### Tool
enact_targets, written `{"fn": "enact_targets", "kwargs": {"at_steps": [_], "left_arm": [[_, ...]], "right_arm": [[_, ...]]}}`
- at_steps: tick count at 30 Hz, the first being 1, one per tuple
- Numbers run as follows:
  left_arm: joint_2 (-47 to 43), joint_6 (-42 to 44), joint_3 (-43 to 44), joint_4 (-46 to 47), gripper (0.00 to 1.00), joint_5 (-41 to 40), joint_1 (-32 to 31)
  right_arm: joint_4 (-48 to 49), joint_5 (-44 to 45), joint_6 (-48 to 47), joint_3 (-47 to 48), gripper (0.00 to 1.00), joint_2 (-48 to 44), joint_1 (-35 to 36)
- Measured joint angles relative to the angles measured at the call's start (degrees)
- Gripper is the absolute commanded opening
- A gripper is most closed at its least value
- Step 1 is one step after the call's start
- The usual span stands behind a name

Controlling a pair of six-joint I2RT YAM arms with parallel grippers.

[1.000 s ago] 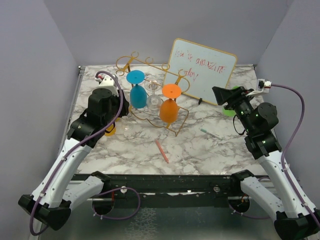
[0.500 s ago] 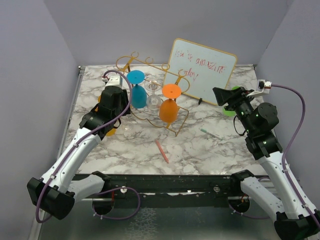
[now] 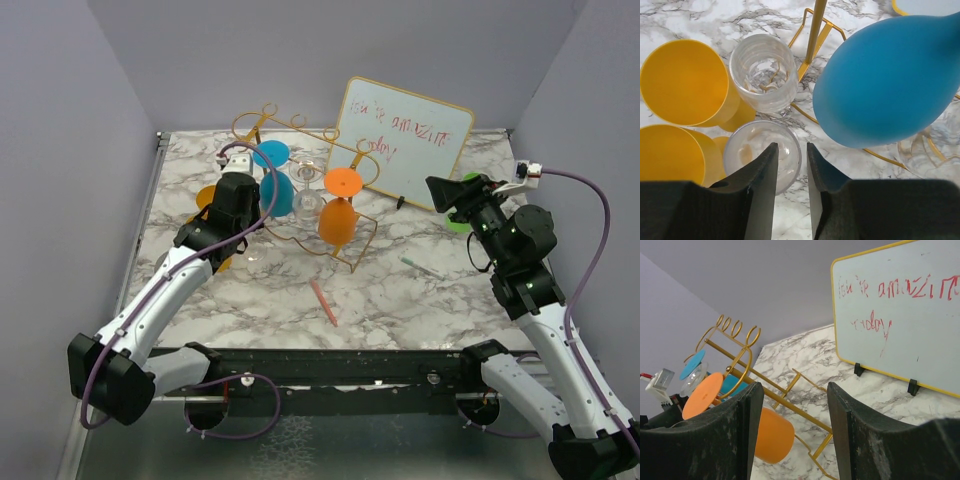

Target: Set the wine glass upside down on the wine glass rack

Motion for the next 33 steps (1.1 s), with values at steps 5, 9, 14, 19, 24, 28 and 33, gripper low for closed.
{"fn": "enact_targets", "kwargs": {"at_steps": [5,9,14,19,24,28,33], "left_arm": [[-0.55,0.46,-1.64,0.57,0.20,-0.02,0.02],[-0.59,1.05,-2.34,0.42,0.06,0.13,0.02],[-0.76,1.66,-2.08,-0.96,0.00,1.62,0.00],[-1.05,2.58,1.01,-6.43,0.00,4.98,0.02],[-2.84,4.15,8.11,-13.40,0.00,10.19,0.02],[-5.11,5.57,12.39,-17.94,0.00,14.38,0.02],[-6.23,8.22,14.64,-23.39,0.00,21.42,0.02]], "right_arm": [[-0.31,0.00,0.00,0.46,0.59,0.24,0.00],[-0.33,-0.02,0.00,0.66,0.59,0.50,0.00],[-0.52,-0.07,0.02,0.72,0.59,1.09,0.00],[-1.05,-0.15,0.09,2.54,0.59,1.57,0.00],[-1.16,-0.17,0.33,3.76,0.59,1.40,0.00],[-1.46,-0.17,0.63,3.76,0.59,1.36,0.00],[-2.25,-0.15,0.66,4.31,0.59,1.49,0.00]]}}
